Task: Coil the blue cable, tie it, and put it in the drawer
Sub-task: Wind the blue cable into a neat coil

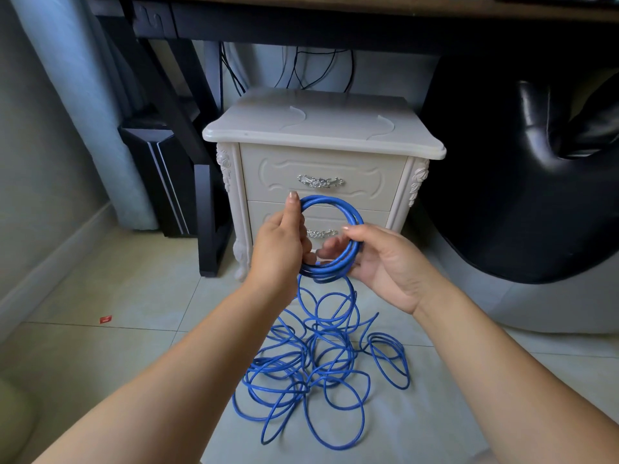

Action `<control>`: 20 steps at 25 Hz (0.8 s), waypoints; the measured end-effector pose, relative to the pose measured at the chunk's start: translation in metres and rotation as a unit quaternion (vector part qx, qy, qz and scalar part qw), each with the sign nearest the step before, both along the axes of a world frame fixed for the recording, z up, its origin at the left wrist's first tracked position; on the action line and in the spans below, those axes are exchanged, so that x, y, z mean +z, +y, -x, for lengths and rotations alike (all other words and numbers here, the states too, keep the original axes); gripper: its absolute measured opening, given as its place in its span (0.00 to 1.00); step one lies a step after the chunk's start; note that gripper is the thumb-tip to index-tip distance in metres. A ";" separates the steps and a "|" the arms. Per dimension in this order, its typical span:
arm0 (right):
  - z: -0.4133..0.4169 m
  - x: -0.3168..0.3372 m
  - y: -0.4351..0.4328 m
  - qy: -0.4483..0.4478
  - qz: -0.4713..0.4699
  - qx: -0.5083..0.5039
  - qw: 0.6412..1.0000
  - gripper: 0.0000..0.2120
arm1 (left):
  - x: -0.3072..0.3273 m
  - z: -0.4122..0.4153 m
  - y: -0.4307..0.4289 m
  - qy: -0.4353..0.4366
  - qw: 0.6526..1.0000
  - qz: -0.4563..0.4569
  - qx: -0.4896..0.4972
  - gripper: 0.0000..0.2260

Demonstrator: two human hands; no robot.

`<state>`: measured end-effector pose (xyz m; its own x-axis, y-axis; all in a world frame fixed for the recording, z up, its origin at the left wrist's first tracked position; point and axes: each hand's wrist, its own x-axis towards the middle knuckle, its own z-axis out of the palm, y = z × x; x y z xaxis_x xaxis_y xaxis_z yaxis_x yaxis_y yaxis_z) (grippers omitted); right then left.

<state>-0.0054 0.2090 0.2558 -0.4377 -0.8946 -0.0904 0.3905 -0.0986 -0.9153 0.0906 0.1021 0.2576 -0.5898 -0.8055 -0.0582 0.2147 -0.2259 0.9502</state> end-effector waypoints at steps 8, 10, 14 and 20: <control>0.010 0.018 0.003 -0.033 0.019 -0.074 0.997 0.13 | 0.008 -0.014 -0.001 0.017 0.963 -0.135 -0.234 0.17; 0.012 0.021 0.004 -0.022 -0.008 -0.059 0.998 0.12 | 0.011 -0.015 -0.003 0.000 0.959 -0.138 -0.246 0.14; 0.007 0.024 0.002 0.087 -0.097 -0.009 0.991 0.11 | 0.015 -0.014 -0.005 -0.051 0.959 -0.099 -0.260 0.14; 0.001 0.022 0.001 0.202 -0.177 0.042 0.962 0.05 | 0.010 -0.010 0.001 -0.158 0.945 0.037 -0.286 0.20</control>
<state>-0.0059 0.2096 0.2774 -0.4293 -0.8724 -0.2337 -0.0105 0.2636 -0.9646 0.1011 0.1030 0.2676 -0.8920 -0.3699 -0.2596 -0.2187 -0.1494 0.9643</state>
